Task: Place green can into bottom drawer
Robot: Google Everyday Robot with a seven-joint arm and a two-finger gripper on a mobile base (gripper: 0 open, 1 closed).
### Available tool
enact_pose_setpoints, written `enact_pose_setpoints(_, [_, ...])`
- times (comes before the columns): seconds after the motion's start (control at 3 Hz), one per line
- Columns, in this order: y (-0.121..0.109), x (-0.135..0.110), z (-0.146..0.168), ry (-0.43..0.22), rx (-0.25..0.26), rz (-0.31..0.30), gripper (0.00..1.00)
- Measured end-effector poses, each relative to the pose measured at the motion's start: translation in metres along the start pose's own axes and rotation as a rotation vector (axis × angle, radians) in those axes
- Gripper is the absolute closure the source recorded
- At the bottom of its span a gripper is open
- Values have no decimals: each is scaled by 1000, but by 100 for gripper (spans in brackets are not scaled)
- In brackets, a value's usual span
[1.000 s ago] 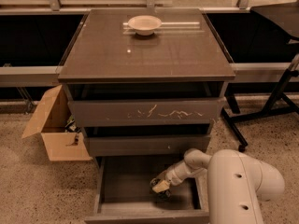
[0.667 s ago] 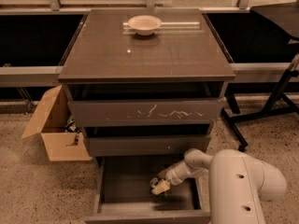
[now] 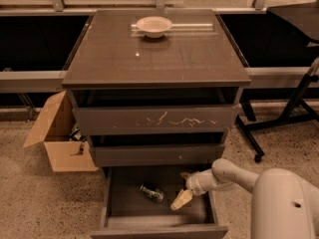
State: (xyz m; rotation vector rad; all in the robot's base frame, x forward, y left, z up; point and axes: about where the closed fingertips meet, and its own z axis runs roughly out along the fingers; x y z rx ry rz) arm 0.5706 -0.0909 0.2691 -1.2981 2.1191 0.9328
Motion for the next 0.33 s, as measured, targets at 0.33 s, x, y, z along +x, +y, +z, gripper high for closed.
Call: enact_pose_setpoints(0.33, [2,2,-30,-75,21,12,0])
